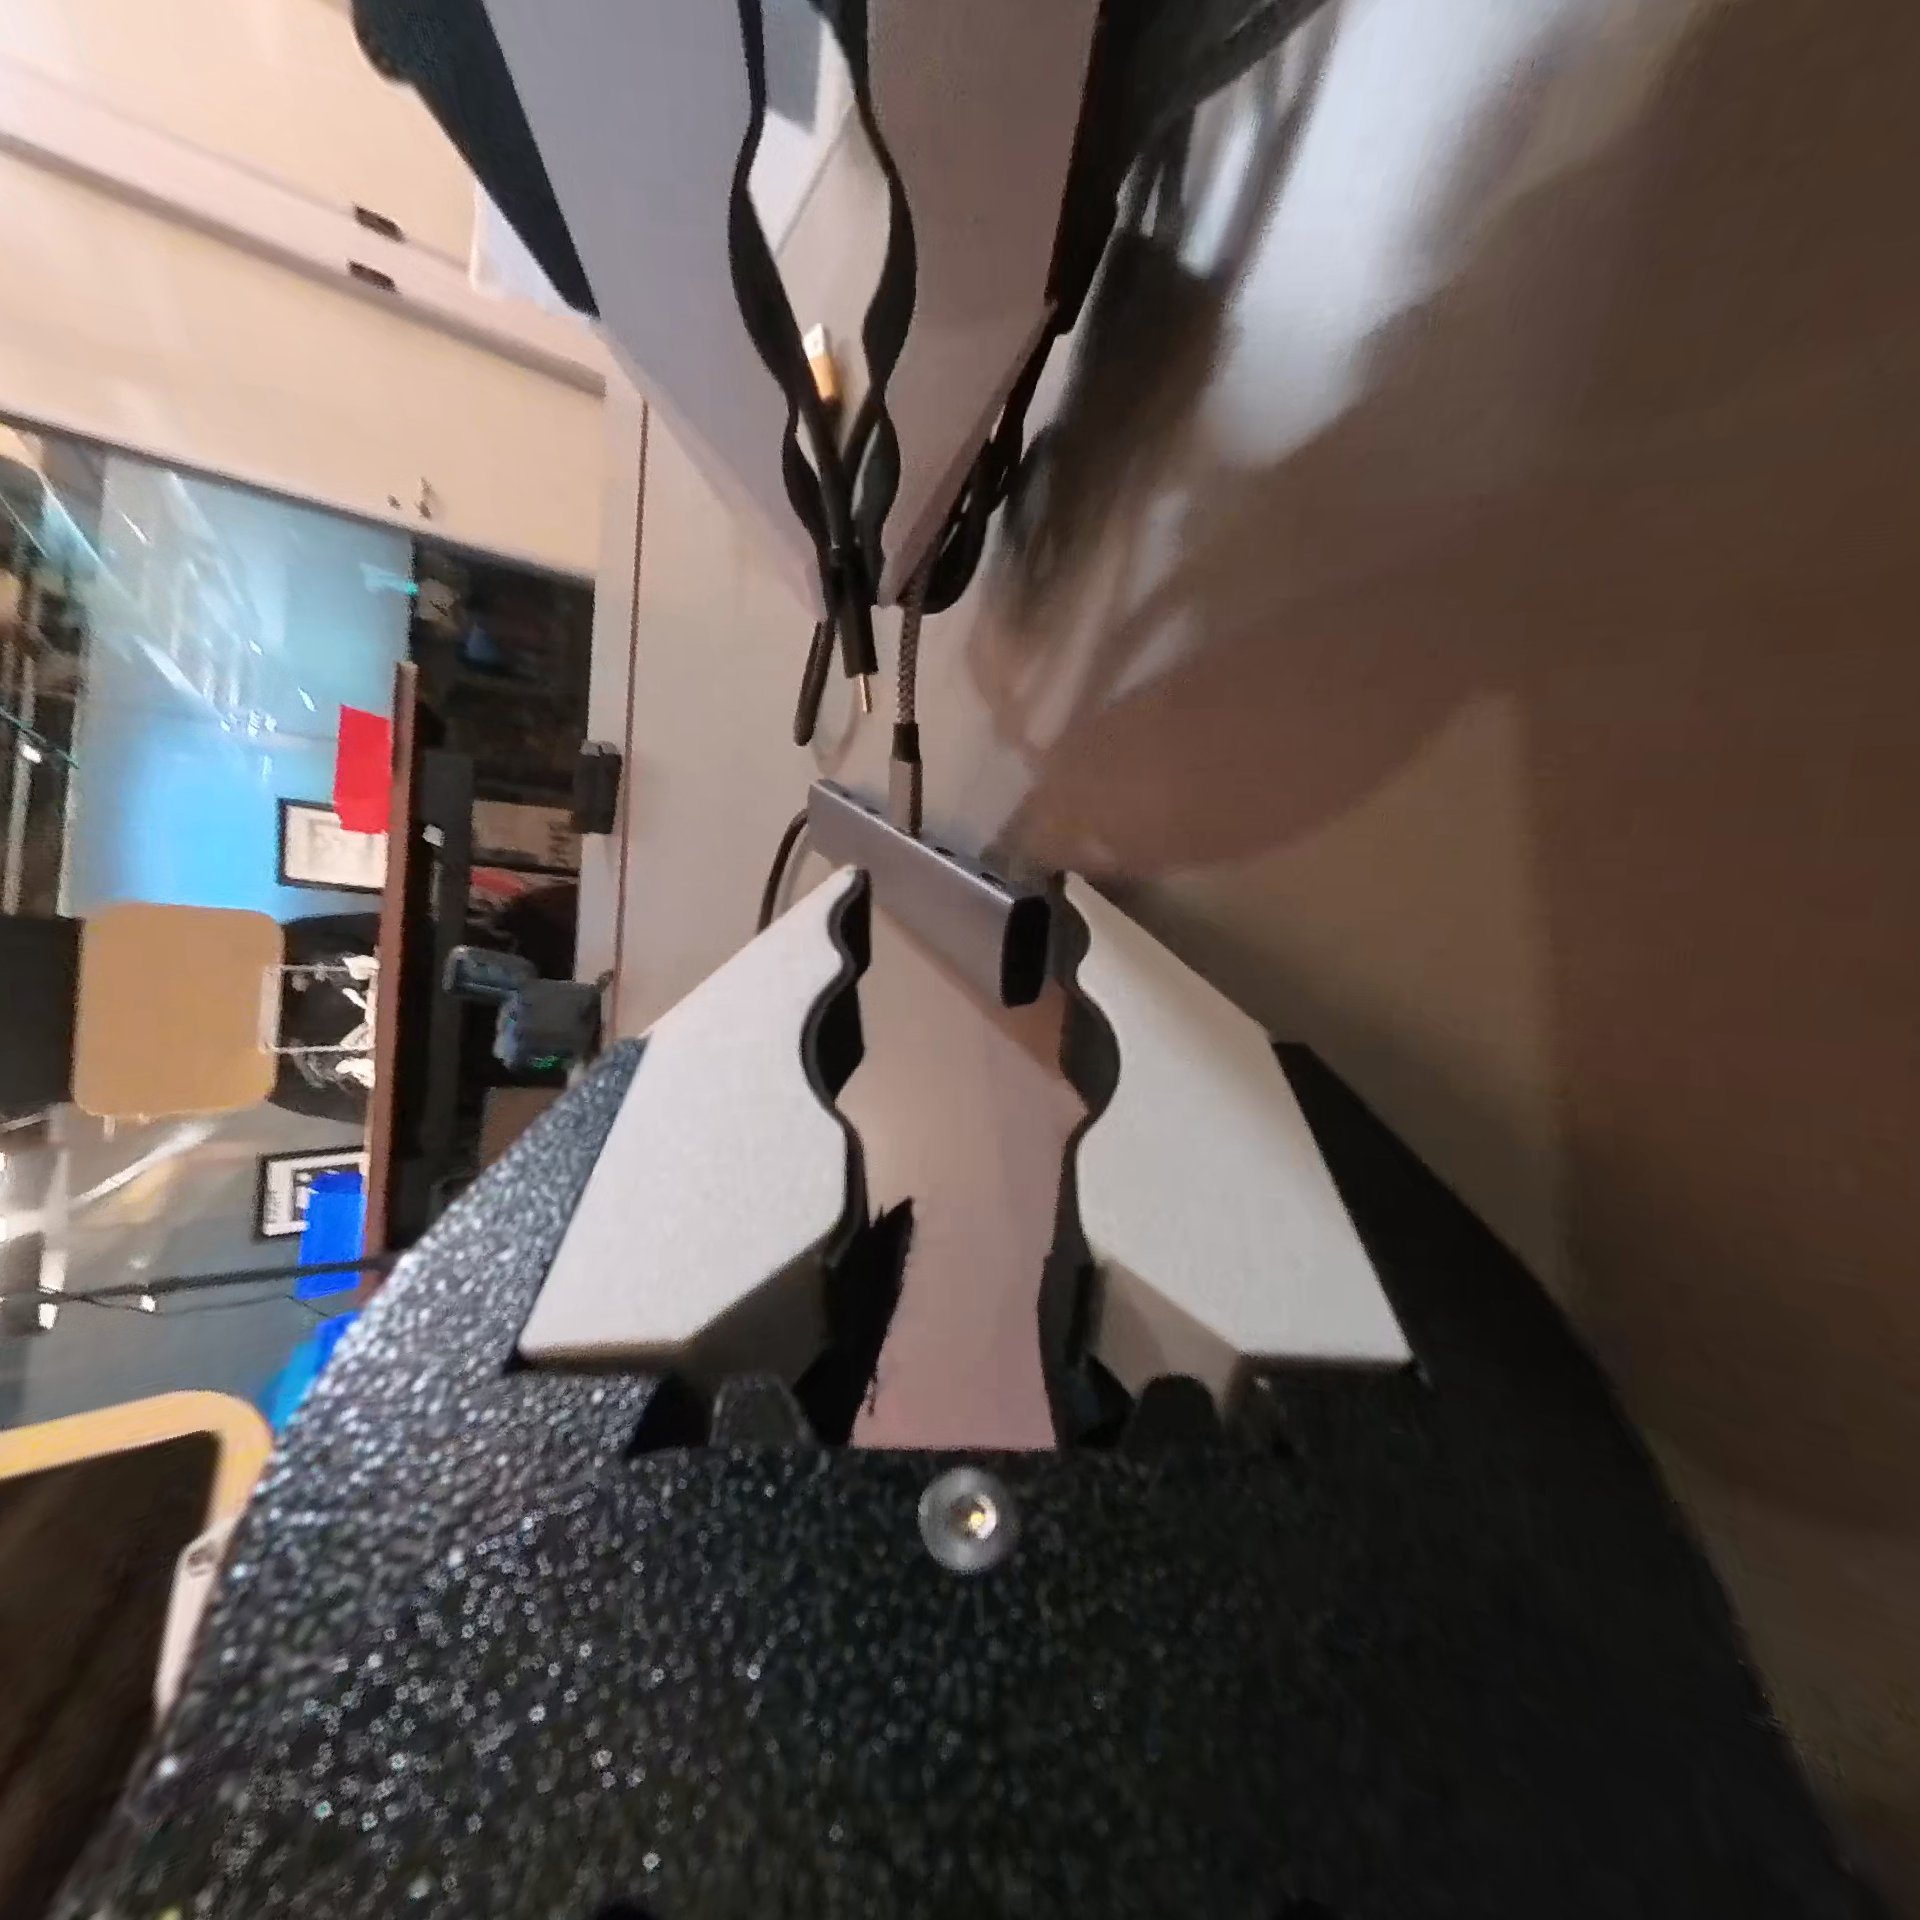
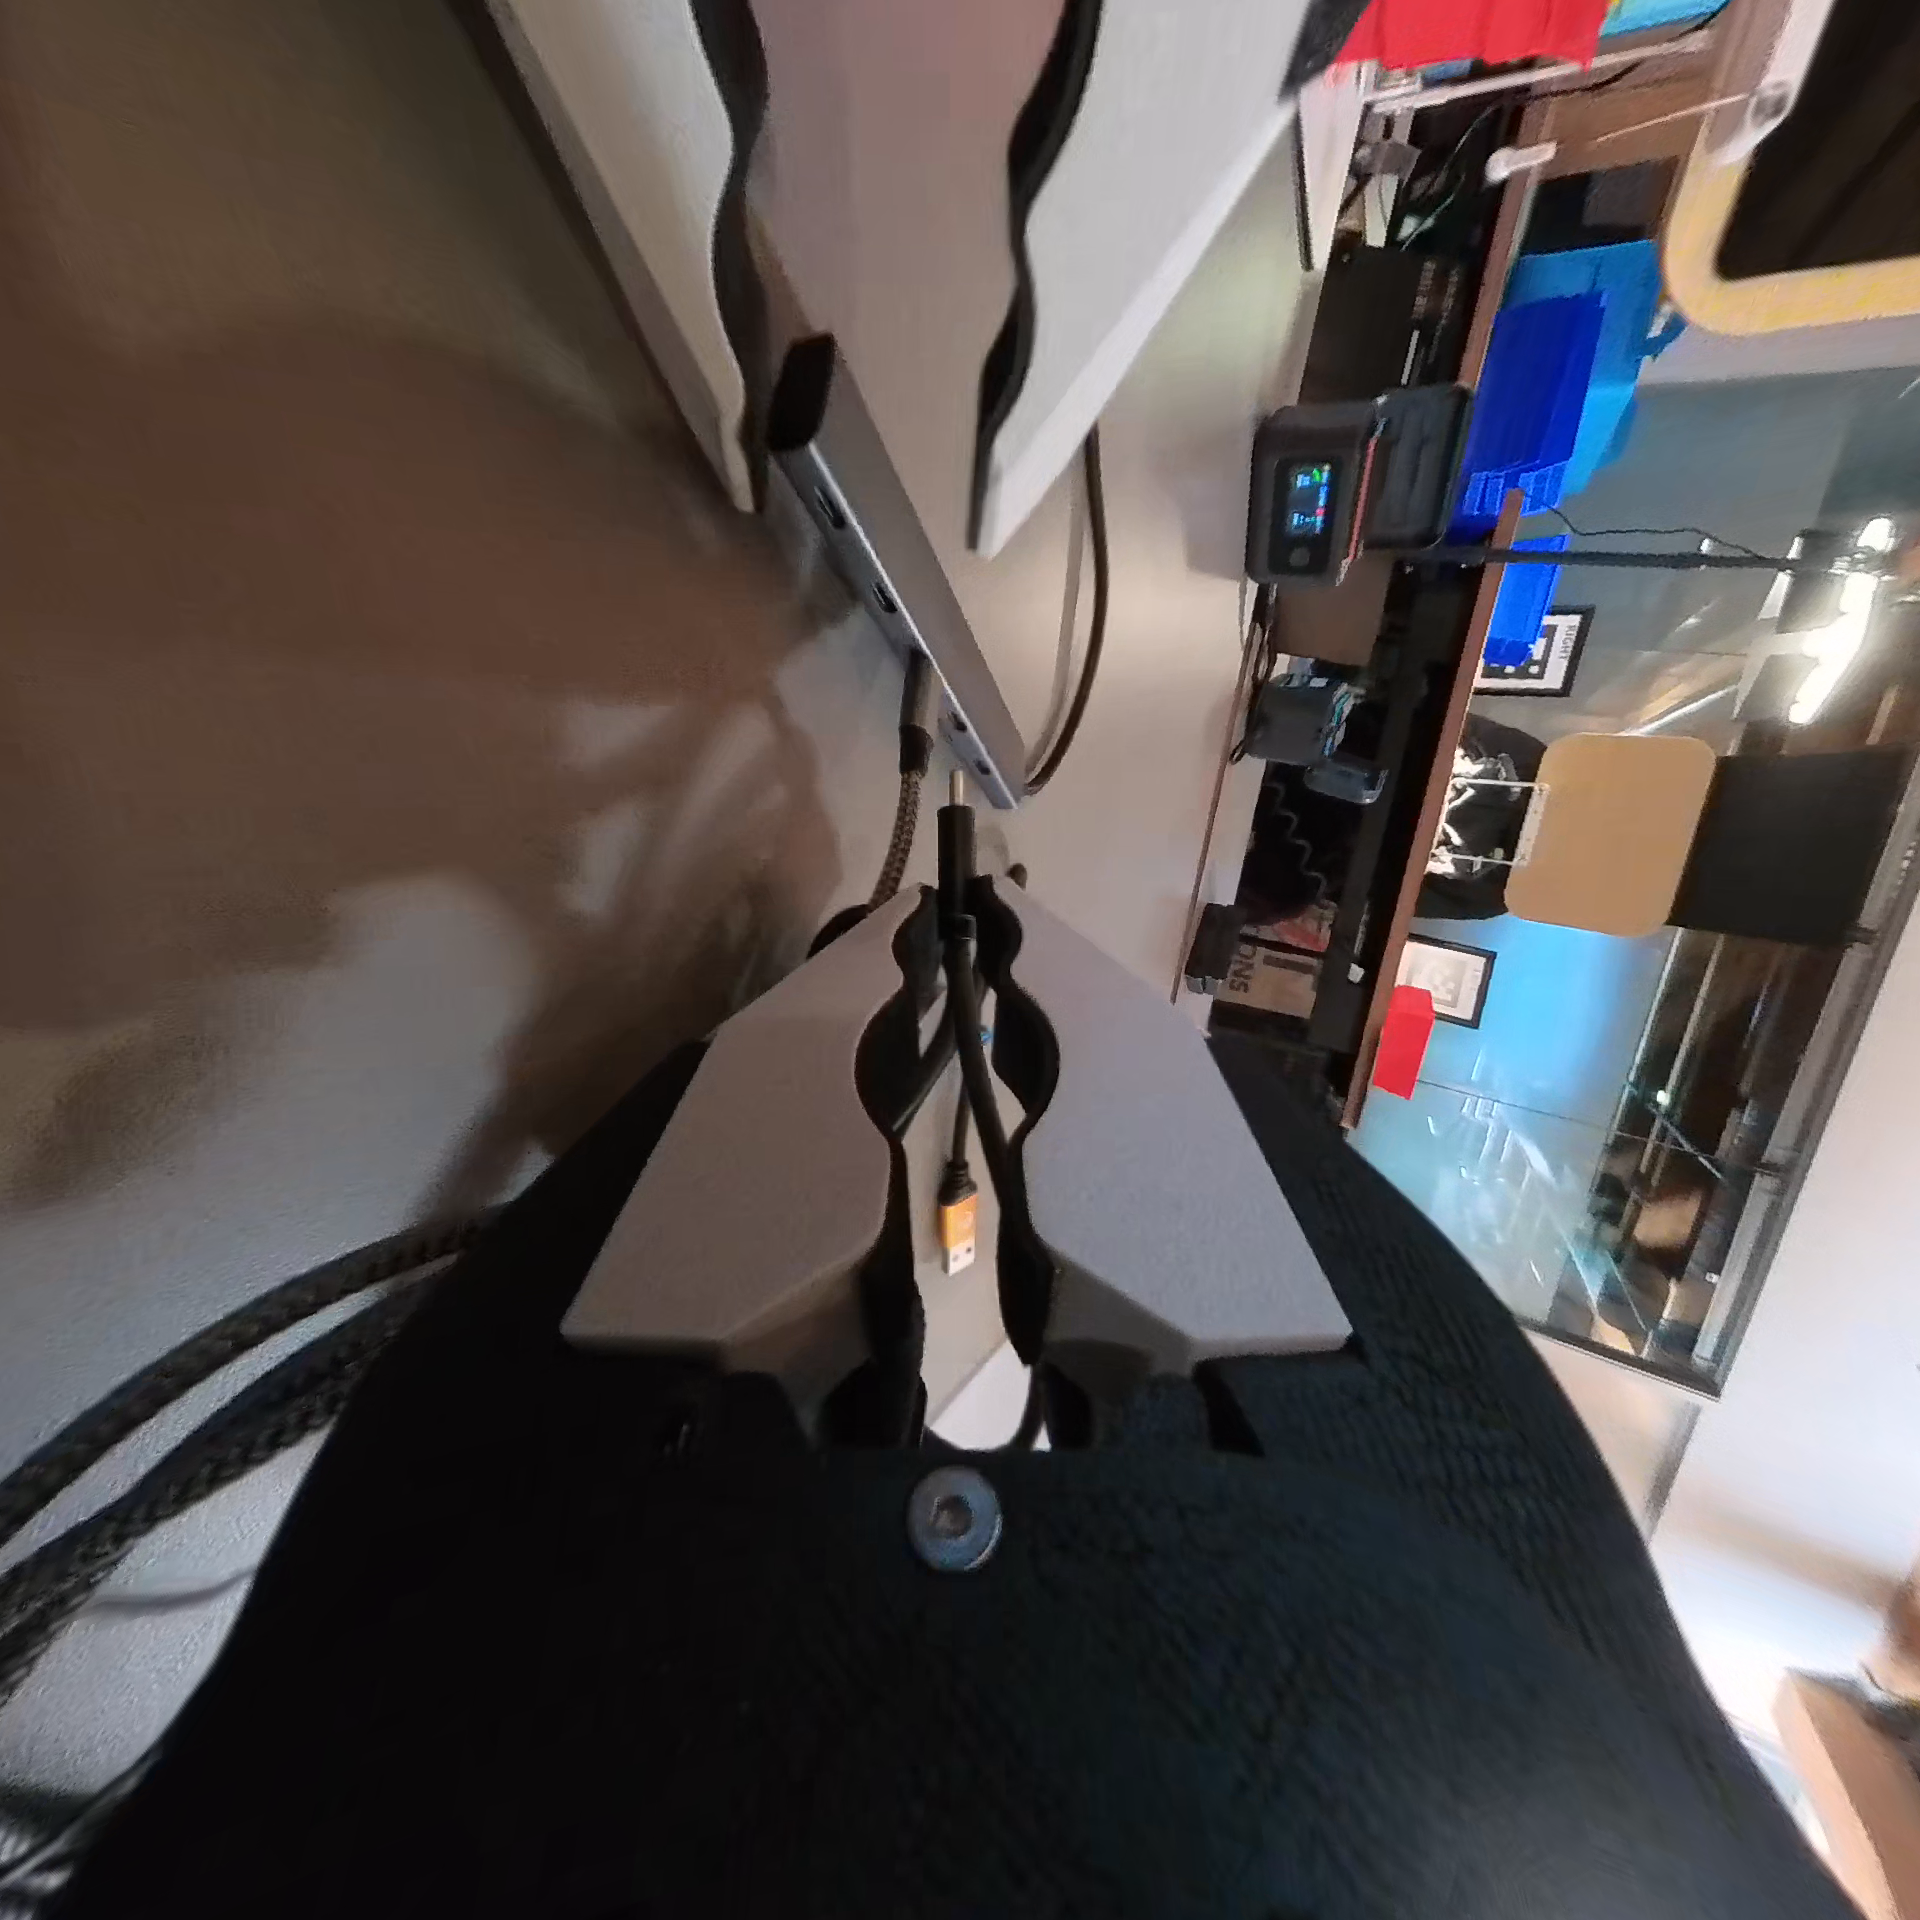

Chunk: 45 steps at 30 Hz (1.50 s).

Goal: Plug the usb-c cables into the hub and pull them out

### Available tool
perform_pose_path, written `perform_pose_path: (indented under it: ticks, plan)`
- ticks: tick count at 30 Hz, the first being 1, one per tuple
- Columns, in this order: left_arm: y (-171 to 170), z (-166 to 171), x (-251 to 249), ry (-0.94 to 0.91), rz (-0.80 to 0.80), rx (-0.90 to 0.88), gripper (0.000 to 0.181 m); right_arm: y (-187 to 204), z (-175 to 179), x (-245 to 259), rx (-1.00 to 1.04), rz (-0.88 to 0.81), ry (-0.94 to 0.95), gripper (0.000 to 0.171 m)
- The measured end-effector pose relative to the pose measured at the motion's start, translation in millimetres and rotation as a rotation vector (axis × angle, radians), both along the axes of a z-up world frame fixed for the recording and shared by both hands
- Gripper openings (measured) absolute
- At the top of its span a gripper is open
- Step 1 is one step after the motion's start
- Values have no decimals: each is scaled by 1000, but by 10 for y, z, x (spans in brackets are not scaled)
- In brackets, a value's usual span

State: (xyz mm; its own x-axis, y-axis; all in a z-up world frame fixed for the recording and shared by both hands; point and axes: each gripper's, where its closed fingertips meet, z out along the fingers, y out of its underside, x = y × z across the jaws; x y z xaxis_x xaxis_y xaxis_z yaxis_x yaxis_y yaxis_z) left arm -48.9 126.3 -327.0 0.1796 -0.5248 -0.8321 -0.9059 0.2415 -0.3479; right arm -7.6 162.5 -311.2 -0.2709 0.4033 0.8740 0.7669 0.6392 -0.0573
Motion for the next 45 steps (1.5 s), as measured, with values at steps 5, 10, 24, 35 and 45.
perform_pose_path:
  ticks: [5, 10, 24, 35, 45]
  plan:
    - [-3, -18, -60, -1, 7, -11, 33, -207, -27, -57, -59, 69, 18, 5]
    - [10, -16, -85, -20, 32, -28, 35, -84, -106, -41, -28, 24, -41, 5]
    - [30, -37, -146, -62, 29, -147, 37, 100, -71, 64, -89, -56, 29, 6]
    - [150, -25, 171, -28, -86, -137, 40, 25, -63, 49, -214, -82, 114, 5]
    - [147, 150, -214, -69, 5, -168, 42, 57, -104, 55, -654, -283, 230, 6]
